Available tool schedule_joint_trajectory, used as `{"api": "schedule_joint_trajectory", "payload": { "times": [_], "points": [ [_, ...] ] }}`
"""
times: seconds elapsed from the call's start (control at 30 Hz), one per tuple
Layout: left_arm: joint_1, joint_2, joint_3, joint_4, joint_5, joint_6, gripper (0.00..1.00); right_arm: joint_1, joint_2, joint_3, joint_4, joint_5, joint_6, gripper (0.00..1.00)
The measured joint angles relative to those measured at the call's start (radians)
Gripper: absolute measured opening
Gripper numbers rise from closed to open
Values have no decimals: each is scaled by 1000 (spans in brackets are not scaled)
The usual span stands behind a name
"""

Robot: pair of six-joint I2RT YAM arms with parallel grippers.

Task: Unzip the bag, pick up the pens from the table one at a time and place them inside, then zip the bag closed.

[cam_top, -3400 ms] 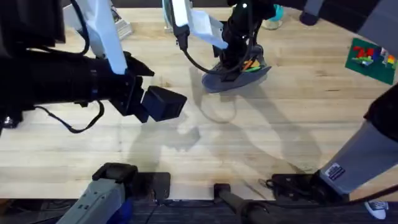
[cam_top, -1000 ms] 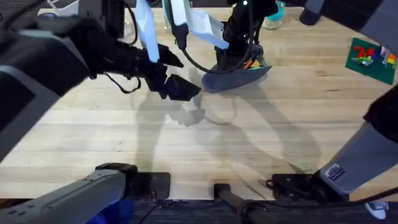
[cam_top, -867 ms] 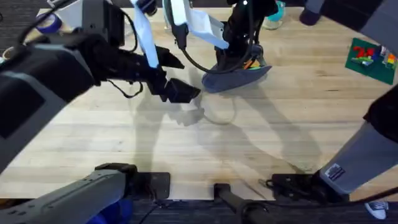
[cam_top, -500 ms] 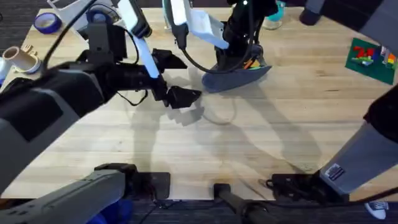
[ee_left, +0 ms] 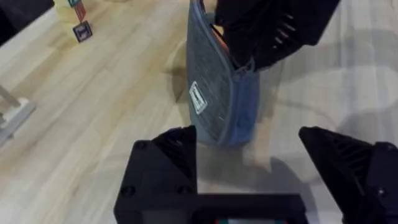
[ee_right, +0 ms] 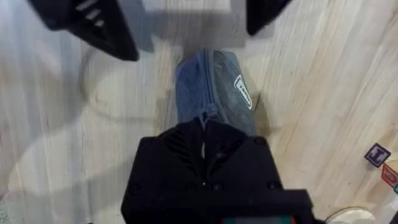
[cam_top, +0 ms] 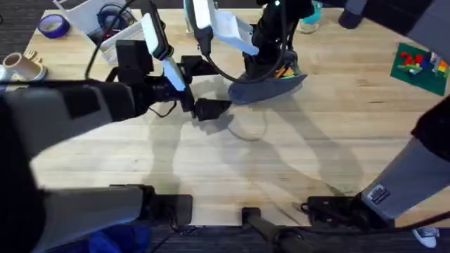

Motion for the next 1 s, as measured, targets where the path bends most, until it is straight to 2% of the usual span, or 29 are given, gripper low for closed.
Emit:
{"api": "schedule_joint_trajectory", "payload": {
  "times": [0.03,0.07,0.13,0.17,0.37,0.6,0.8,1.0],
  "points": [
    [0,24,0,36,9,-5,995,0,0,0,0,0,0,31],
    [0,106,0,169,38,-40,995,0,0,0,0,0,0,31],
    [0,147,0,228,55,-60,995,0,0,0,0,0,0,31],
    [0,197,0,296,77,-81,995,0,0,0,0,0,0,31],
    [0,216,0,325,79,-98,995,0,0,0,0,0,0,31],
    [-21,259,0,429,72,-171,996,0,0,0,0,0,0,31],
    [-44,280,0,448,66,-199,995,0,0,0,0,0,0,31],
    [-73,280,0,452,26,-221,997,0,0,0,0,0,0,30]
  ]
}}
